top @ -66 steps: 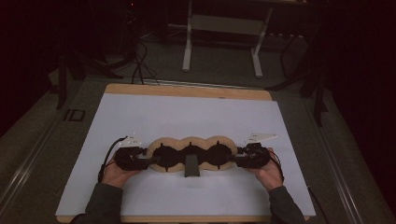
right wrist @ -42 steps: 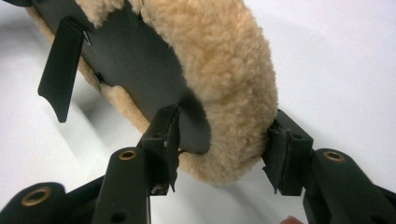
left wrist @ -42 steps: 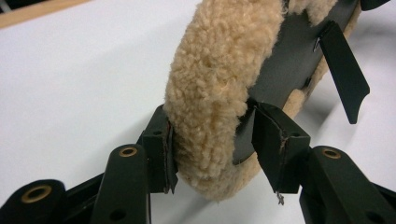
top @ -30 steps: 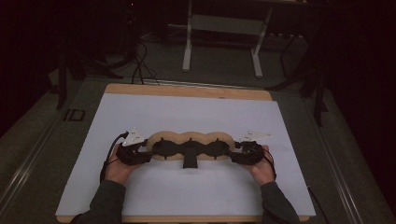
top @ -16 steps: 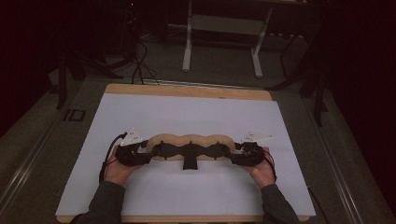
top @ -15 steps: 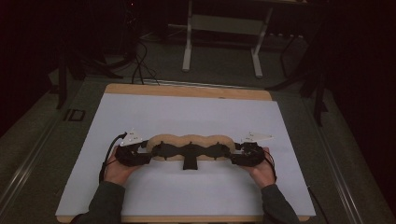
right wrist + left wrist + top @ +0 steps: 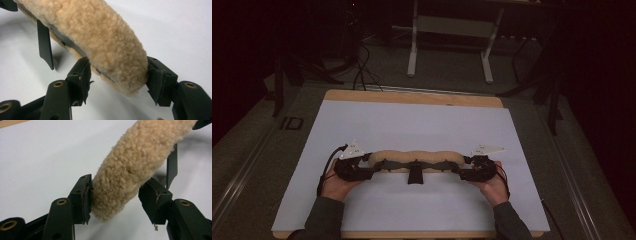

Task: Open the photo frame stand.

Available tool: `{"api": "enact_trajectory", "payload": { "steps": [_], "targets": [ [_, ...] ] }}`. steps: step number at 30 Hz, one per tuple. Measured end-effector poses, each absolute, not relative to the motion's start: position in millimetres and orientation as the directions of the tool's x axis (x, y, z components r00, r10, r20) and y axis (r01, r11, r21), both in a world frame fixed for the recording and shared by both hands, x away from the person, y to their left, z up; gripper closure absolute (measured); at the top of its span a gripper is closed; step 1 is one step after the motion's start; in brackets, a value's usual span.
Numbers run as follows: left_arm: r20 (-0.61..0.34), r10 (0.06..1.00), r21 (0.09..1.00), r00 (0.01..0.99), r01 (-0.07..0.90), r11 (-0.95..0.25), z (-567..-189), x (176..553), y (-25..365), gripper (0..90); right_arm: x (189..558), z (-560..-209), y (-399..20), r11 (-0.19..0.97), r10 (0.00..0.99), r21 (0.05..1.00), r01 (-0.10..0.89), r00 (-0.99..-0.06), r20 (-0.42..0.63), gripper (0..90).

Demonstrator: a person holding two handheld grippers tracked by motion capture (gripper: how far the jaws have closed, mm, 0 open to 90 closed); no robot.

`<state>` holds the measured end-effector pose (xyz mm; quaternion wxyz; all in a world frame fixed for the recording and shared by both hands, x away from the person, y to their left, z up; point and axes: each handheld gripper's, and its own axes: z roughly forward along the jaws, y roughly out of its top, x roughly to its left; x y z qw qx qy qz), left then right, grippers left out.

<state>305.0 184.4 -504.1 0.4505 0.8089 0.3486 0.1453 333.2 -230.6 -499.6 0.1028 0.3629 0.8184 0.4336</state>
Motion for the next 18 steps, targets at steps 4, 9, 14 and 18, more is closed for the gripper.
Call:
{"api": "enact_trajectory", "payload": {
  "steps": [4,9,14,18],
  "targets": [
    [-0.077,0.690,0.829,0.719,0.431,-0.357,-504,303,184,45.2,330,-501,-232,0.355,0.688,0.784,0.510,-0.710,0.150,40.0],
    [-0.084,0.688,0.832,0.721,0.431,-0.350,-505,302,185,44.6,327,-504,-233,0.359,0.703,0.766,0.534,-0.695,0.154,40.8],
    [-0.082,0.689,0.831,0.721,0.431,-0.352,-504,301,185,44.5,323,-505,-237,0.359,0.718,0.756,0.547,-0.680,0.150,41.0],
    [-0.079,0.689,0.831,0.720,0.430,-0.353,-504,300,185,44.2,321,-505,-239,0.333,0.732,0.746,0.577,-0.656,0.181,41.8]
  ]
}}
